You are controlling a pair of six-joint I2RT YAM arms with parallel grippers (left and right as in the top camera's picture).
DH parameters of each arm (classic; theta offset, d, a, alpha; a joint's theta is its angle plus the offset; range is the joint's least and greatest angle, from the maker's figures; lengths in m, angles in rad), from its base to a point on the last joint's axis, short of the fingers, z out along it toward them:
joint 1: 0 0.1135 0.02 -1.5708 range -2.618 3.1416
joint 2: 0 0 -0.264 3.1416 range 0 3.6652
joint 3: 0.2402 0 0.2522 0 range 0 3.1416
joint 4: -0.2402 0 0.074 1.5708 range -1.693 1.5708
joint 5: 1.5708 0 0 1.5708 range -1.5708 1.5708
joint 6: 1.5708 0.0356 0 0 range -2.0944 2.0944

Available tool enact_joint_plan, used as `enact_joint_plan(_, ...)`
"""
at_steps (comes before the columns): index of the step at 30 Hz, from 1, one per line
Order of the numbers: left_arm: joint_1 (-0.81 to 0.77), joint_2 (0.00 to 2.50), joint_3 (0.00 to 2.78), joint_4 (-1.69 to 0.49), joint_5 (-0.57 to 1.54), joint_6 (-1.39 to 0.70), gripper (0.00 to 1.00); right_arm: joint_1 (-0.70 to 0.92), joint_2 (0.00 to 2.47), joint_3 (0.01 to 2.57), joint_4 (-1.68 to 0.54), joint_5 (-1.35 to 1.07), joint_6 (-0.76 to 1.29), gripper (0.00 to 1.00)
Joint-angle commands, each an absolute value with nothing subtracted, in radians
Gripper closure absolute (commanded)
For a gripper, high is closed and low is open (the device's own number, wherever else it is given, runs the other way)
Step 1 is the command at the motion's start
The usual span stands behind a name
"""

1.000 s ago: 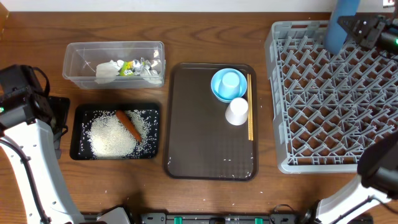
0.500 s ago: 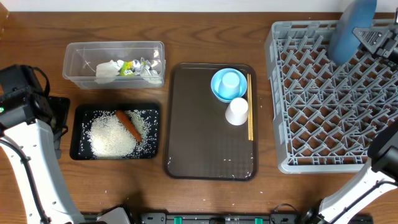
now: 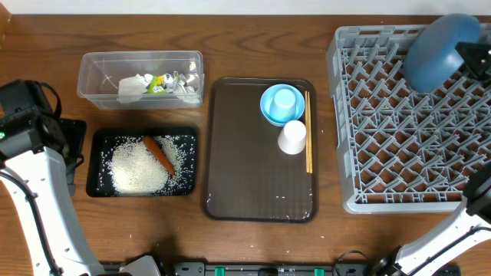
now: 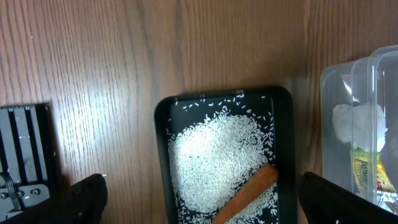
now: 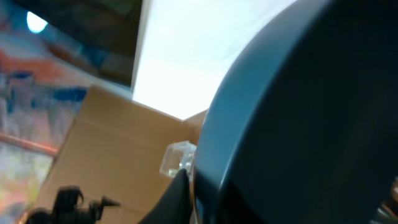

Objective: Sort waste into correct bins and load items into the dishwasher rack
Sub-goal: 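Lift the blue plate and place it in the dish rack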

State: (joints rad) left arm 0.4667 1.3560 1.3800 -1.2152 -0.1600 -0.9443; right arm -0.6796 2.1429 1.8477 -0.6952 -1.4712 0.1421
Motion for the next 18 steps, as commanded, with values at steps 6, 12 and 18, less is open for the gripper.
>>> enact_joint_plan(6,0.471,1.361,1.387,-1.219,-0.165,-0.936,0.01,-0.73,2.112,1.847,-0.824,-1.209,0.145,0.61)
enact_joint_plan(12,0.471,1.361,1.387,-1.219,-0.165,-0.936,0.01,-0.725,1.988,1.847,-0.905,-0.892,0.166,0.11)
enact_joint_plan(18,0.471,1.361,1.387,-1.219,-0.165,-0.935,0.01,-0.725,1.794,1.848,-0.877,-0.746,0.294,0.01)
